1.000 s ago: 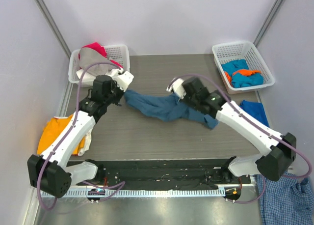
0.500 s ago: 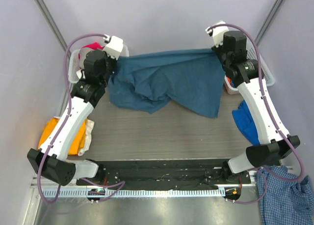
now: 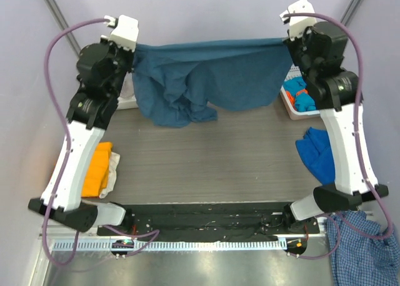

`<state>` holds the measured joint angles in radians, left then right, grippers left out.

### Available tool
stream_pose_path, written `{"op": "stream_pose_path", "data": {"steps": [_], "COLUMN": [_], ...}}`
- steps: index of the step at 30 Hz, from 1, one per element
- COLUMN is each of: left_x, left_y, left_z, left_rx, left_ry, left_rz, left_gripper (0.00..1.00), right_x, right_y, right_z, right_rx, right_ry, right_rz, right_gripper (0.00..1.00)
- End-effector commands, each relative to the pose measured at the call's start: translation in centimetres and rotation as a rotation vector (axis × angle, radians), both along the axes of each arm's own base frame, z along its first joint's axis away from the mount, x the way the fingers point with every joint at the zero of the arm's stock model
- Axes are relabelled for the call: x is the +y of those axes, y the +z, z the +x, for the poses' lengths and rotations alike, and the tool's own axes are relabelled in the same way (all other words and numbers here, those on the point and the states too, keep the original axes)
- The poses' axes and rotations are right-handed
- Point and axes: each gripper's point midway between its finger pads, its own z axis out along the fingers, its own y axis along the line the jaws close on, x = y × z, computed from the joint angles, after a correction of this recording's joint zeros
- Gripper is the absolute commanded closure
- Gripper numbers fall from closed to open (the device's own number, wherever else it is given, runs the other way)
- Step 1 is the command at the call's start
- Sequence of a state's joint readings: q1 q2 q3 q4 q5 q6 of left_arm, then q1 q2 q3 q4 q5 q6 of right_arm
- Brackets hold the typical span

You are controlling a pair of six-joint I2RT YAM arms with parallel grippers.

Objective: Fold and stack the t-shirts
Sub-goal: Flatten out the tshirt

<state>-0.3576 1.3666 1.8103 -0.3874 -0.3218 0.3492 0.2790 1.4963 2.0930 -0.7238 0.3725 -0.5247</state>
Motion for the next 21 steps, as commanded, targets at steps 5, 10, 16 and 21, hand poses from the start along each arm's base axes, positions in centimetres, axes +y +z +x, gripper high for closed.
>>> {"op": "stream_pose_path", "data": {"steps": [5, 10, 16, 21], "left_x": [1.7, 2.8, 5.1, 5.1], "left_y": [1.8, 3.8, 6.8, 7.5], "left_z": [-10.1, -10.6, -4.6, 5.0], "left_rx": [-0.041, -0.089, -0.193, -0.246], "left_ry": [-0.126, -0.074, 0.183, 0.325], "left_rz": [0.005, -0.039, -0.013, -0.030], "left_gripper": [1.00, 1.00, 1.00, 1.00], "right_x": [-1.3, -2.6, -4.6, -6.1], "right_y": [3.6, 3.5, 3.9, 7.0], "right_z": [-11.2, -11.2, -5.6, -0.2], "right_rx": [-0.127, -0.139, -0.146, -0.257], "right_ry": [0.127, 0.049, -0.161, -0.258], "right_rz": [0.023, 0.020, -0.025, 0.023], "right_gripper": [0.99, 0.99, 0.99, 0.99]}}
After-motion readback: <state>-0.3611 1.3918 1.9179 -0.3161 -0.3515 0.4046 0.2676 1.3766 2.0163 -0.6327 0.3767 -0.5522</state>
